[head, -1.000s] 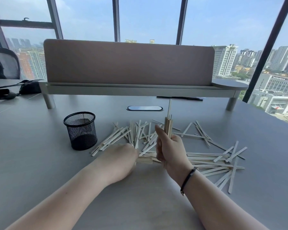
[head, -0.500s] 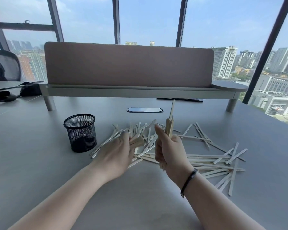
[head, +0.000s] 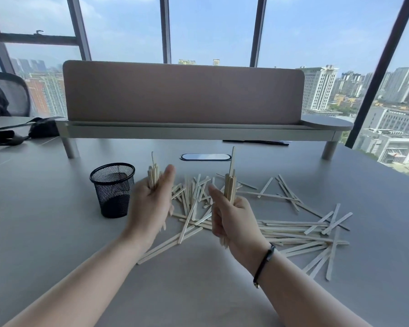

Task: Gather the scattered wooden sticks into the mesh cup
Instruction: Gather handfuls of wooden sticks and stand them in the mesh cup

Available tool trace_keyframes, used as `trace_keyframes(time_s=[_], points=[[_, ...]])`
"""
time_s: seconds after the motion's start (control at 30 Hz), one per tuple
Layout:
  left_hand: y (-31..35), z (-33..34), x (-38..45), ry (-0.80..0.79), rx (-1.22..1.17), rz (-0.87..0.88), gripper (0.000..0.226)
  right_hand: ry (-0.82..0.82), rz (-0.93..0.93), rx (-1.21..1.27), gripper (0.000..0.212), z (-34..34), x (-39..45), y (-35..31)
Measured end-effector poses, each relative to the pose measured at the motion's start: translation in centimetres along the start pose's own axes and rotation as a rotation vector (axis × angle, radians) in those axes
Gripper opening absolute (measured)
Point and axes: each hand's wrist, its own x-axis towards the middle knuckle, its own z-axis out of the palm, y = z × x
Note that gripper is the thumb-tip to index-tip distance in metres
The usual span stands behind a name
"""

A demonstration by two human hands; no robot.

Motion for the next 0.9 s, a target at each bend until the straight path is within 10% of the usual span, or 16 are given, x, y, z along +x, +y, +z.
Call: trace_keyframes(time_s=[0.67,0.9], points=[[-1.6,0.0,0.2,-0.015,-0.081,-0.121,0.055,-0.039,-0.076,0.066,0.047,-0.1,-0.6,-1.3],[-0.9,-0.4,0.5,-0.027,-0.080,-0.172,0.058,-0.094,0.050,0.178,0.073,0.6,-0.3,-2.5]])
